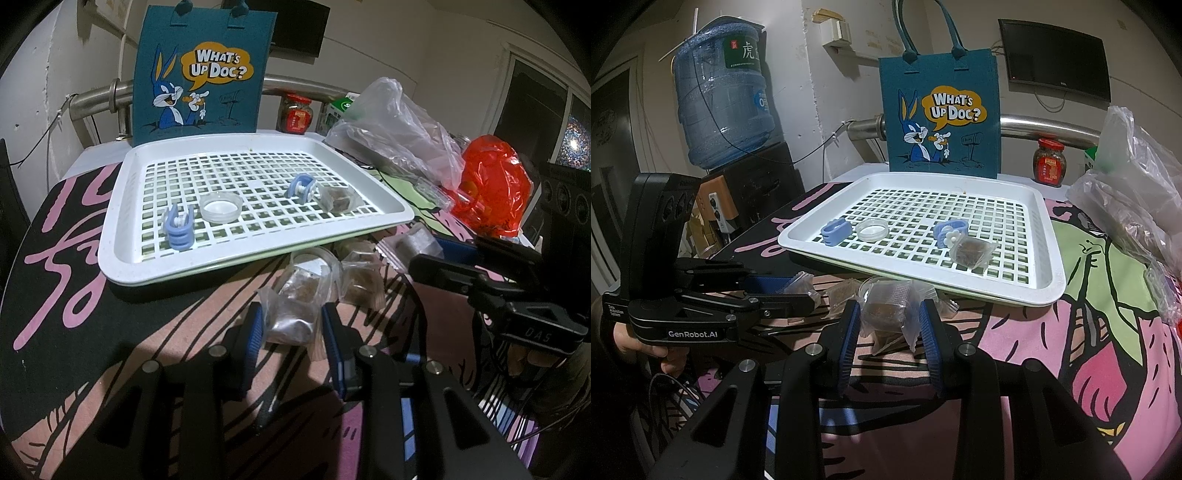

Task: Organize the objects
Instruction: 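Grasp the clear box with the left gripper while the right gripper grasps another clear box, then lift both held clear boxes and carry them over the white tray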

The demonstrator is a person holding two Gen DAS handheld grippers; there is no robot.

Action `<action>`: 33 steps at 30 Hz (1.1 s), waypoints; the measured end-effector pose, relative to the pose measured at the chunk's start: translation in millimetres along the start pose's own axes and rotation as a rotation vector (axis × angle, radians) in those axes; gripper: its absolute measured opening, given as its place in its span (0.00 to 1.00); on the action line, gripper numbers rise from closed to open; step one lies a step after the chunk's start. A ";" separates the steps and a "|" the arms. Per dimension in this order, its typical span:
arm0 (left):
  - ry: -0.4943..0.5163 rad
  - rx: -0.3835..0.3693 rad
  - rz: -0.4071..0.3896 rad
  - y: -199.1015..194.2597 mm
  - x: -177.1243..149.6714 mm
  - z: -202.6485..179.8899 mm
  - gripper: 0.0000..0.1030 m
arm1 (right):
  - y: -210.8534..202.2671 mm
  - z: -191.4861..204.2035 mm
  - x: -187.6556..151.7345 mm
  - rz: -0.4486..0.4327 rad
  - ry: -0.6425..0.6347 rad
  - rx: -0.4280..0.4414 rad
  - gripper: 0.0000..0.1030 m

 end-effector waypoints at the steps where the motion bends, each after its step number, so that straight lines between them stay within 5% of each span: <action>1: 0.000 0.000 0.000 0.0 -0.3 -1.0 0.30 | 0.0 1.0 -0.5 0.001 0.001 0.001 0.31; 33: -0.006 -0.016 0.012 1.6 1.0 2.0 0.30 | 4.3 -6.5 0.3 0.031 0.052 0.023 0.31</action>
Point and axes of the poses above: each gripper's, at about its wrist camera, not at the fingertips, and y roughly the way its jaws point, z to its left, x to its top, the point moved 5 cm from there along y, roughly the way its jaws point, and after that the axes turned 7 degrees about y, right-handed, at the moved point
